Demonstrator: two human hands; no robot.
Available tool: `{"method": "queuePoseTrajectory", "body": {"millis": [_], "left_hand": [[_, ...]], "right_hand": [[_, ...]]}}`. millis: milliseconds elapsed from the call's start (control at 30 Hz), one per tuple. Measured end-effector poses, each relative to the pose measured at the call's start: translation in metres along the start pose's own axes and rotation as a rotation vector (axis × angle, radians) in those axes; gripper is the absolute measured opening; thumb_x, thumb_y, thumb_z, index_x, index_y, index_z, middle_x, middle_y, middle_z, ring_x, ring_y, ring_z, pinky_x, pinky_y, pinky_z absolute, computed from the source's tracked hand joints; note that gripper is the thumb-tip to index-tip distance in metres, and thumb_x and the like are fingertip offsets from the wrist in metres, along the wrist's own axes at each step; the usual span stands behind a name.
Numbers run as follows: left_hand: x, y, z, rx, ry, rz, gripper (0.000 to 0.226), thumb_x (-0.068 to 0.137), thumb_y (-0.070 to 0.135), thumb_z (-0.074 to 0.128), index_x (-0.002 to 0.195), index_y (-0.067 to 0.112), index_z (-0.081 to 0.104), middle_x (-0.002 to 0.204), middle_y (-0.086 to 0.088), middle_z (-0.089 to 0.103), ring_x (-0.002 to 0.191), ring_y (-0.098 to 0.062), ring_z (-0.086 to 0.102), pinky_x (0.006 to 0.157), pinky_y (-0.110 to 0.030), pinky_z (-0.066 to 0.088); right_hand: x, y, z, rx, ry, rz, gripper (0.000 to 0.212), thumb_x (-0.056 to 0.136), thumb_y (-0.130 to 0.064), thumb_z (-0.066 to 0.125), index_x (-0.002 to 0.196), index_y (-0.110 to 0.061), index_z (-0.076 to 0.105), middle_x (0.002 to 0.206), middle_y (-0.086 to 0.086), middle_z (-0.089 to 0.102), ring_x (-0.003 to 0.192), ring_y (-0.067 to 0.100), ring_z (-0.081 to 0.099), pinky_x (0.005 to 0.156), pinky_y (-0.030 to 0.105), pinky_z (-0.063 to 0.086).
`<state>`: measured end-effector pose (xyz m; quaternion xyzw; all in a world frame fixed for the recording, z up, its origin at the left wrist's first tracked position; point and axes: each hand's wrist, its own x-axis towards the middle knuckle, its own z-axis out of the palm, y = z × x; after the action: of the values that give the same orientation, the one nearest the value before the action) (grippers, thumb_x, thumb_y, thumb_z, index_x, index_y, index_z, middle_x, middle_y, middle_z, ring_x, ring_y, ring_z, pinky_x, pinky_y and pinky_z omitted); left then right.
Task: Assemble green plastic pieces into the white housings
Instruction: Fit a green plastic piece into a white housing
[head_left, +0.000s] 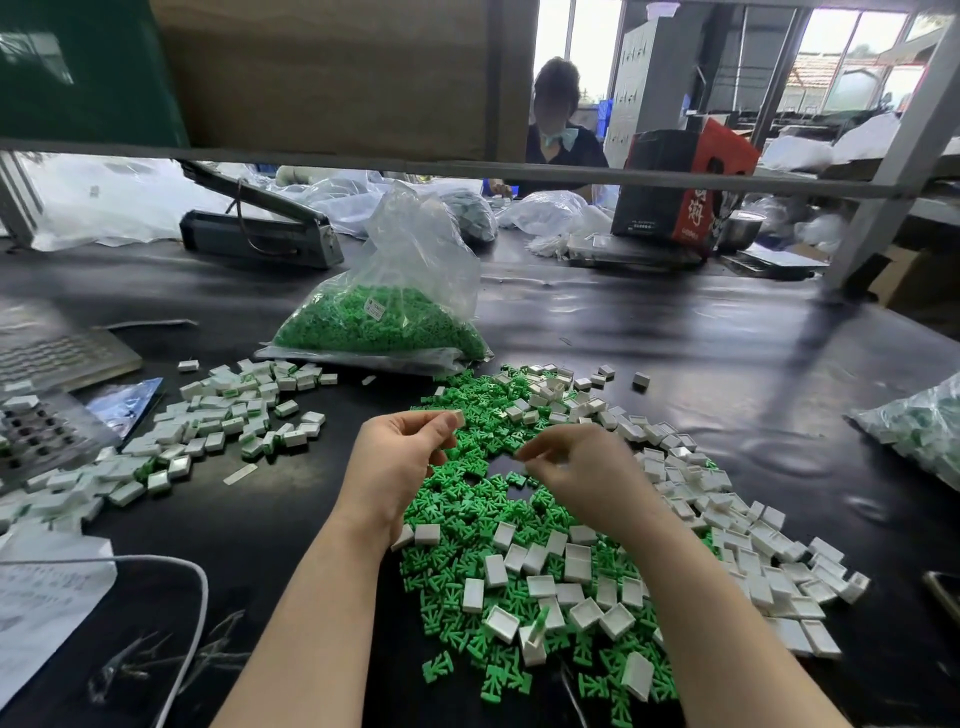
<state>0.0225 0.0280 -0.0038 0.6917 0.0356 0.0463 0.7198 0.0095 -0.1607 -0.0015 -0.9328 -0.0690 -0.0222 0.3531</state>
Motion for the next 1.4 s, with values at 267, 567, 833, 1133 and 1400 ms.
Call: {"method": "queuePoseTrajectory", "body": {"millis": [267,567,833,1133,1400], "left_hand": [[-0.003,0.0,0.005,0.008,-0.052,-0.012,0.009,0.081,0.022,0.075,0.086,0.015,0.076,0.064,0.006,0.069,0.051,-0.001,0.052,0.048,-0.01,0.042],[-0.003,-0.003,0.01,0.027,-0.067,-0.018,0.008,0.083,0.023,0.075,0.083,0.015,0.076,0.067,0.002,0.069,0.053,-0.003,0.054,0.049,-0.012,0.043],[-0.006,-0.001,0.013,0.018,-0.108,-0.016,0.013,0.081,0.021,0.076,0.088,0.009,0.074,0.068,0.002,0.07,0.054,-0.002,0.056,0.049,-0.012,0.043],[-0.008,0.0,0.012,0.017,-0.122,-0.021,0.016,0.08,0.024,0.077,0.09,0.012,0.074,0.072,0.003,0.072,0.057,-0.002,0.059,0.051,-0.012,0.045],[-0.01,0.002,0.013,0.026,-0.141,-0.026,0.015,0.08,0.024,0.076,0.088,0.011,0.075,0.073,0.001,0.073,0.057,-0.004,0.059,0.053,-0.013,0.047]], "right_hand": [[0.006,0.025,0.002,-0.486,0.075,0.181,0.027,0.095,-0.038,0.056,0.121,-0.035,0.063,0.122,-0.007,0.061,0.118,0.02,0.044,0.103,0.041,0.033],[0.006,0.025,0.003,-0.523,0.036,0.147,0.035,0.097,-0.039,0.053,0.131,-0.034,0.056,0.132,-0.005,0.053,0.126,0.022,0.039,0.109,0.048,0.033],[0.008,0.024,0.003,-0.44,0.021,0.105,0.03,0.092,-0.028,0.062,0.12,-0.023,0.056,0.122,-0.002,0.058,0.12,0.022,0.043,0.108,0.046,0.039],[0.009,0.024,0.004,-0.468,0.073,0.064,0.023,0.095,-0.03,0.058,0.118,-0.026,0.059,0.116,-0.005,0.063,0.111,0.019,0.05,0.097,0.037,0.037],[0.007,0.023,0.002,-0.414,0.093,0.018,0.011,0.092,-0.034,0.063,0.102,-0.032,0.068,0.104,-0.009,0.067,0.102,0.014,0.056,0.097,0.037,0.045]]}}
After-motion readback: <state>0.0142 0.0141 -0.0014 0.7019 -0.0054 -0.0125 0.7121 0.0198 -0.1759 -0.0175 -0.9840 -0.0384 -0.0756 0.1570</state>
